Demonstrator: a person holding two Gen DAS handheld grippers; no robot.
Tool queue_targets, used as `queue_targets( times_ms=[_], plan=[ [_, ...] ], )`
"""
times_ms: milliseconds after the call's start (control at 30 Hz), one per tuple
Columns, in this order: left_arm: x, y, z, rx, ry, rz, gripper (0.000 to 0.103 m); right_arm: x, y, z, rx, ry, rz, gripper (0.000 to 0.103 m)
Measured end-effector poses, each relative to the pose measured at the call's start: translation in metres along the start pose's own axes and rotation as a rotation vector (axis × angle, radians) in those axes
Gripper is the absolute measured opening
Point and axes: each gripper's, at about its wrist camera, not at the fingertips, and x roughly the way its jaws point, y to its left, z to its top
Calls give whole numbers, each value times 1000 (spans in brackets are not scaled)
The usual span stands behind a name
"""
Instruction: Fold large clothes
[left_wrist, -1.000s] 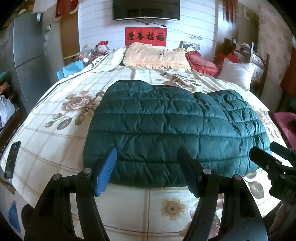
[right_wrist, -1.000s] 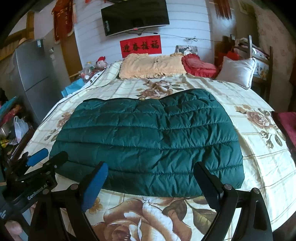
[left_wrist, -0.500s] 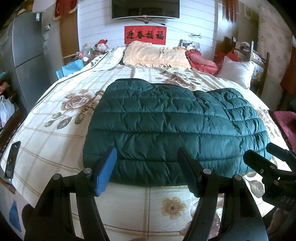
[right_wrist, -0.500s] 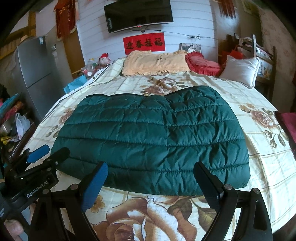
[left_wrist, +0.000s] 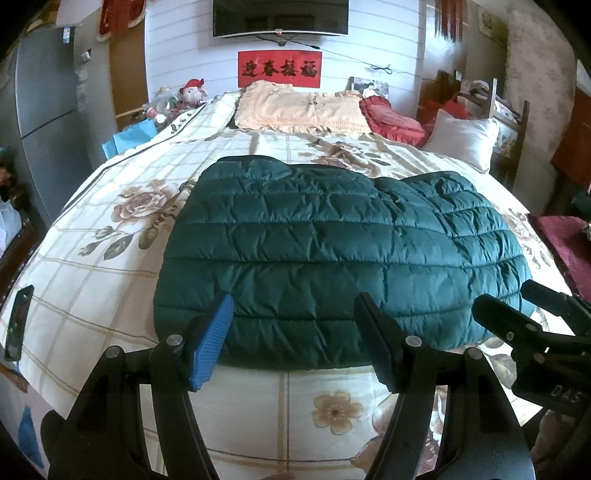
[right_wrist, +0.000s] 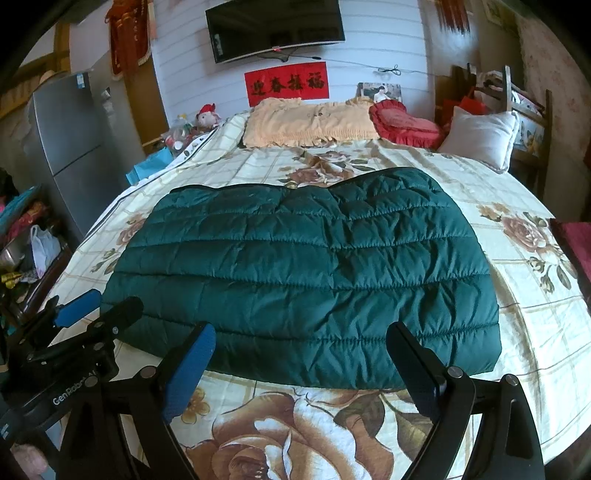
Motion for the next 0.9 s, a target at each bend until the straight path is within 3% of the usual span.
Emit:
queue_targets(
  times_ms=[900],
  plan=[
    [3, 0, 1, 2, 4, -5, 68, 6, 4, 1, 1, 17, 10, 92]
  ],
)
